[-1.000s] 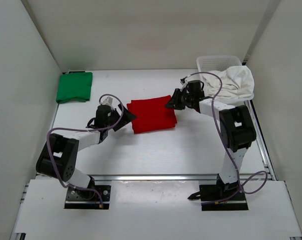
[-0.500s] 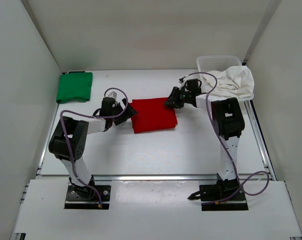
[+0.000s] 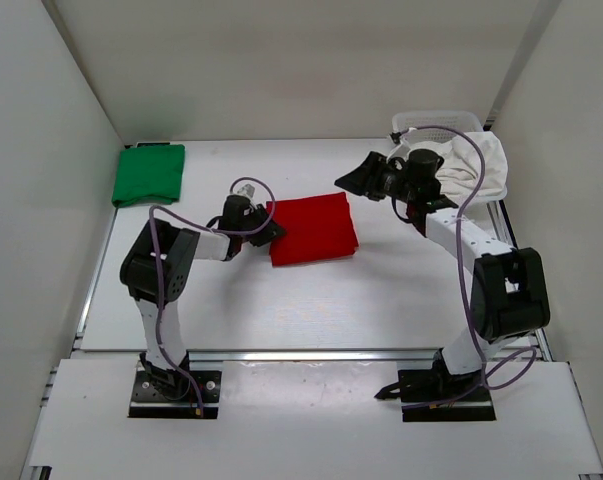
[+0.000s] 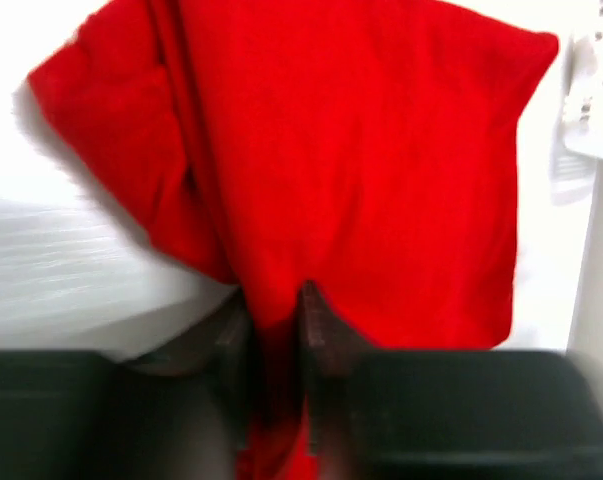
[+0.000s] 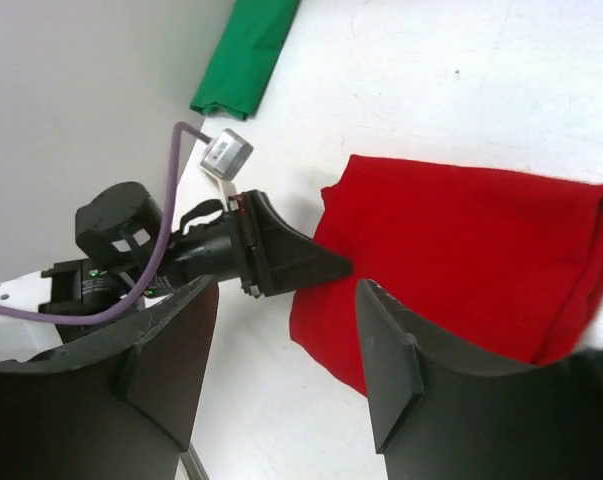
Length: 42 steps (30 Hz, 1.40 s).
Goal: Fold and stack the t-shirts
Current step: Put the neatly folded tshirt into the corner of the board with the left arm
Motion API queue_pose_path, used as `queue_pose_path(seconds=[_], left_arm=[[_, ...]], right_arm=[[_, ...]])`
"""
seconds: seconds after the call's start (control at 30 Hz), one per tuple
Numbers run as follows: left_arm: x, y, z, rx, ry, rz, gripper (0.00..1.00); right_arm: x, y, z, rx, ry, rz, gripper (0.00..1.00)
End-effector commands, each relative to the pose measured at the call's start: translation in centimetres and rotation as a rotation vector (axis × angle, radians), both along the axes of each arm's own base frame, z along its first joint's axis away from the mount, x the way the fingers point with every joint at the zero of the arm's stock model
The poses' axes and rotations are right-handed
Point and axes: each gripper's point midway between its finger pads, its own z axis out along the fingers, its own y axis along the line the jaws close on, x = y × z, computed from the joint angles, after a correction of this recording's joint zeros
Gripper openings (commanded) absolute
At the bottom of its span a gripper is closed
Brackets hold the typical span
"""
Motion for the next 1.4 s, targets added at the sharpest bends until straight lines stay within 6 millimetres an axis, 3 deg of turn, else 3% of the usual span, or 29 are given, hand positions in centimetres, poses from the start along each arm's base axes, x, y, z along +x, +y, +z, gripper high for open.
queue_pose_path(seconds=[0.0,0.07,0.13,0.2,0.23,0.27,0.37,0.4,0.43,0.47,0.5,0.53,0.57,0.67,0.73,0.77,0.8,0.83,0.87,0.9,0.93,0.97,1.0,1.1,1.13,1.17,1.27,1.3,1.37], left_arm=[[-0.7,-2.6,-0.5,-0.033,0.052,-0.039,0.26],[0.7,-3.6,1.7,-0.04,0.003,-0.04,0.11],[2.5,-4.3,5.2,-0.078,-0.065,-0.037,0.01],[4.1,-3.9,7.8,-0.095,-0.111,-0.03,0.0],[5.5,-4.1,10.0,-0.116,-0.152,-0.031,0.0],[6.1,-3.2,10.5,-0.104,-0.149,-0.023,0.0],[10.4,-0.8,15.8,-0.114,-0.233,0.006,0.0],[11.5,0.9,16.1,-0.11,-0.227,0.031,0.0],[12.8,2.4,18.5,-0.121,-0.262,0.046,0.0],[14.1,3.2,20.0,-0.123,-0.276,0.061,0.0],[15.2,5.4,20.5,-0.121,-0.285,0.093,0.0],[16.2,7.5,22.4,-0.127,-0.306,0.116,0.0],[16.8,8.4,24.4,-0.136,-0.338,0.111,0.0],[18.6,16.0,26.3,-0.122,-0.377,0.222,0.0],[18.4,21.9,27.4,-0.115,-0.408,0.314,0.0],[18.2,23.5,26.0,-0.11,-0.395,0.353,0.05],[17.3,26.4,24.7,-0.111,-0.381,0.427,0.12],[16.5,28.6,25.2,-0.121,-0.401,0.472,0.28],[15.5,31.2,23.1,-0.131,-0.383,0.535,0.43],[14.5,32.3,21.8,-0.131,-0.368,0.576,0.67],[13.4,34.1,20.7,-0.109,-0.355,0.621,0.78],[12.7,35.3,21.0,-0.097,-0.362,0.647,0.98],[11.9,36.7,19.6,-0.075,-0.333,0.682,0.99],[9.6,38.8,18.2,-0.07,-0.276,0.797,0.99],[9.0,38.4,18.2,-0.094,-0.273,0.806,0.99],[8.2,39.2,17.7,-0.101,-0.26,0.844,0.98],[7.1,38.3,17.1,-0.121,-0.241,0.861,0.99],[6.8,37.7,17.7,-0.121,-0.254,0.857,0.99],[6.1,35.7,16.9,-0.117,-0.254,0.847,0.99]], right_arm=[[-0.8,-0.3,-1.2,0.054,0.028,0.006,0.55],[-1.3,-1.0,-1.6,0.071,0.031,-0.009,0.54],[-2.5,-1.6,-3.1,0.093,0.07,-0.015,0.53],[-3.3,-2.6,-3.3,0.137,0.08,-0.039,0.52],[-4.0,-3.2,-4.1,0.143,0.1,-0.057,0.52],[-4.1,-3.7,-4.3,0.148,0.1,-0.081,0.51],[-4.9,-4.7,-5.9,0.136,0.132,-0.106,0.52],[-5.0,-4.6,-5.8,0.129,0.127,-0.092,0.52],[-5.1,-4.4,-6.2,0.128,0.144,-0.077,0.52],[-5.0,-4.2,-6.6,0.131,0.158,-0.065,0.51],[-5.3,-4.0,-6.8,0.136,0.165,-0.048,0.51],[-5.2,-3.9,-6.9,0.134,0.167,-0.048,0.51],[-5.3,-3.6,-7.1,0.131,0.171,-0.036,0.51],[-5.2,-3.2,-7.5,0.12,0.177,-0.01,0.51],[-5.4,-2.6,-7.6,0.121,0.19,0.008,0.51],[-5.3,-2.6,-7.9,0.121,0.197,0.013,0.51],[-5.5,-2.4,-7.8,0.124,0.195,0.024,0.51],[-5.6,-2.2,-8.3,0.122,0.211,0.034,0.51],[-5.7,-1.7,-8.0,0.121,0.203,0.055,0.51],[-5.3,-1.6,-7.9,0.12,0.194,0.06,0.51],[-5.4,-1.3,-8.4,0.108,0.205,0.069,0.5],[-5.7,-1.1,-8.6,0.105,0.218,0.082,0.51],[-5.8,-0.8,-8.6,0.101,0.214,0.095,0.51],[-6.1,-0.1,-9.2,0.091,0.225,0.111,0.51],[-6.2,-0.2,-9.5,0.089,0.236,0.109,0.51],[-6.3,-0.1,-9.3,0.088,0.232,0.113,0.52],[-6.3,0.2,-8.8,0.075,0.204,0.107,0.52],[-6.4,0.0,-9.1,0.068,0.217,0.092,0.52],[-6.4,0.4,-8.4,0.051,0.192,0.09,0.51]])
